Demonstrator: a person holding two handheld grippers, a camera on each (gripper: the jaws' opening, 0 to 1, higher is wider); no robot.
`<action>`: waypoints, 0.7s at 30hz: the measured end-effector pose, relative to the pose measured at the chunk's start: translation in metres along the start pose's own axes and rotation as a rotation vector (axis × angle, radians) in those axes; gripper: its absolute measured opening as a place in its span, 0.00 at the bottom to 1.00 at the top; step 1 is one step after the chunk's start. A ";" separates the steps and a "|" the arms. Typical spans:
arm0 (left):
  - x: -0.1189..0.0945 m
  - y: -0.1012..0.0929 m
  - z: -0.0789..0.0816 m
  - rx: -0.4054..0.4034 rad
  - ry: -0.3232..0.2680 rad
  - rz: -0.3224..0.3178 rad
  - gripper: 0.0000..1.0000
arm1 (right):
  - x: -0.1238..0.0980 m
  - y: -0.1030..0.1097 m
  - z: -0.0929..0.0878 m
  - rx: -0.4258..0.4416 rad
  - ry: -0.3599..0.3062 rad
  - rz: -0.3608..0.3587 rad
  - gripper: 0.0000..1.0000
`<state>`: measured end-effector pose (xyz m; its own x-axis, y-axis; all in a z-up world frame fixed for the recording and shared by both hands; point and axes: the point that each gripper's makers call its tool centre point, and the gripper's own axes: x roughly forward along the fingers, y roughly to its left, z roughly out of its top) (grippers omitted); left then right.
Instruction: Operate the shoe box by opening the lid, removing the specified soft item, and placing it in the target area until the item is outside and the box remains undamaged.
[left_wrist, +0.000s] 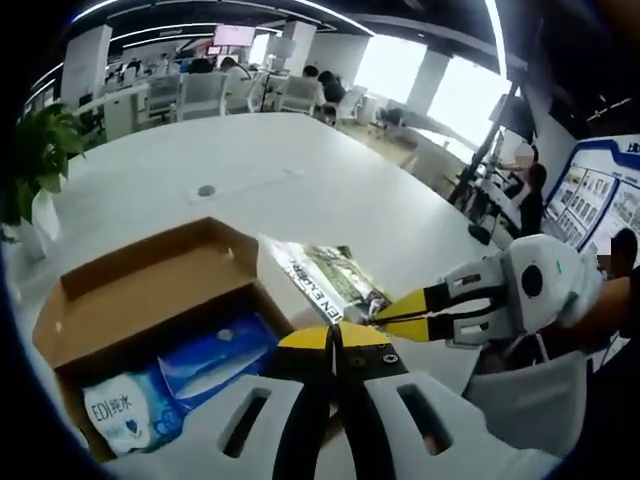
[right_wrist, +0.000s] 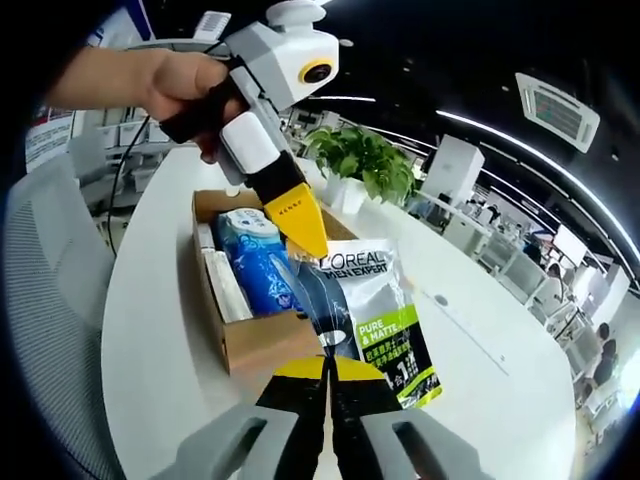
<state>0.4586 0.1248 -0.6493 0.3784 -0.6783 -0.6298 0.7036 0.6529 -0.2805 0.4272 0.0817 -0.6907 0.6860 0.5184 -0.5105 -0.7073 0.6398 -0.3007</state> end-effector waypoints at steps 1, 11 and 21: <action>0.002 0.000 -0.002 -0.001 0.004 -0.001 0.00 | 0.000 0.000 -0.002 -0.001 0.003 0.000 0.00; 0.018 -0.001 -0.014 -0.012 0.043 -0.009 0.00 | 0.004 0.003 -0.021 0.006 0.033 0.005 0.00; 0.033 -0.003 -0.027 -0.025 0.075 -0.018 0.00 | 0.009 0.003 -0.041 0.022 0.068 0.001 0.00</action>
<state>0.4525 0.1099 -0.6891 0.3192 -0.6636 -0.6765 0.6942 0.6497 -0.3098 0.4247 0.0650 -0.7287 0.6713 0.4803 -0.5644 -0.7038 0.6519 -0.2823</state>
